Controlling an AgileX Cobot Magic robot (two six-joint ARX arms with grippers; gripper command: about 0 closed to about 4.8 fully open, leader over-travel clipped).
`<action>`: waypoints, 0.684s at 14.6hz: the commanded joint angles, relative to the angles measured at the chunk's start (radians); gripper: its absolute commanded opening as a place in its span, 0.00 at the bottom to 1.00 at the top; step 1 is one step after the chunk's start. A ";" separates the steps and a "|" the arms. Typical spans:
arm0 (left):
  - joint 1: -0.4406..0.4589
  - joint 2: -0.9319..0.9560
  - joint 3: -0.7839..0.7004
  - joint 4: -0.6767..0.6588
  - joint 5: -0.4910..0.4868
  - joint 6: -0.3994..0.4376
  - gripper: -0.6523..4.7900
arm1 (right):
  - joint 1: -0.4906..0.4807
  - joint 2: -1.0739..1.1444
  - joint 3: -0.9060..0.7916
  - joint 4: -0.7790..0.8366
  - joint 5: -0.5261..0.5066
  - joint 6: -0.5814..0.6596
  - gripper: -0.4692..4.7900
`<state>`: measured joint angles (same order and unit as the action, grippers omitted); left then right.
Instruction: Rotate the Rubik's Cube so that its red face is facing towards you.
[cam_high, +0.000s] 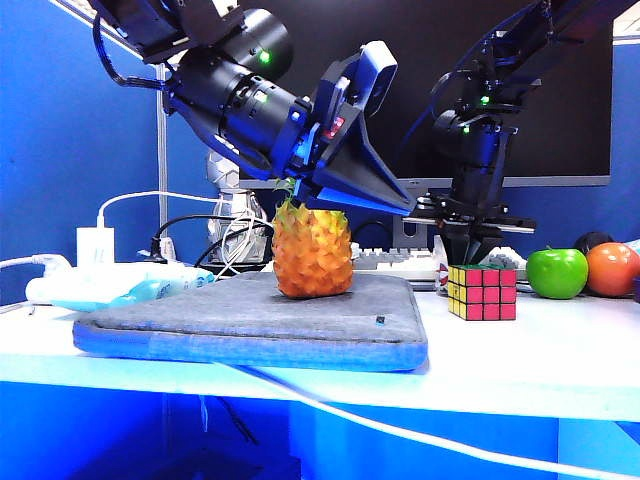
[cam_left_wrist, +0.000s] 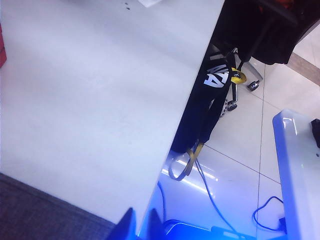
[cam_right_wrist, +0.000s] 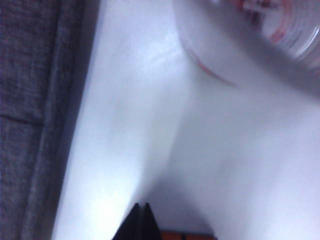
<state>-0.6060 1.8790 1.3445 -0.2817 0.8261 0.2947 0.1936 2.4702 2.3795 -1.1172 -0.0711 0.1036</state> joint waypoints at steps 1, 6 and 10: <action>-0.001 -0.013 0.004 0.032 -0.004 -0.022 0.21 | -0.002 -0.068 0.006 0.138 -0.005 0.000 0.09; 0.002 -0.270 0.004 0.122 -0.315 -0.048 0.20 | -0.009 -0.366 0.006 0.205 0.099 -0.057 0.09; 0.092 -0.535 0.004 0.108 -0.372 -0.148 0.17 | -0.016 -0.673 0.006 0.192 0.148 -0.089 0.09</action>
<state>-0.5289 1.3651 1.3464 -0.1604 0.4618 0.1833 0.1787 1.8362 2.3840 -0.9150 0.0570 0.0353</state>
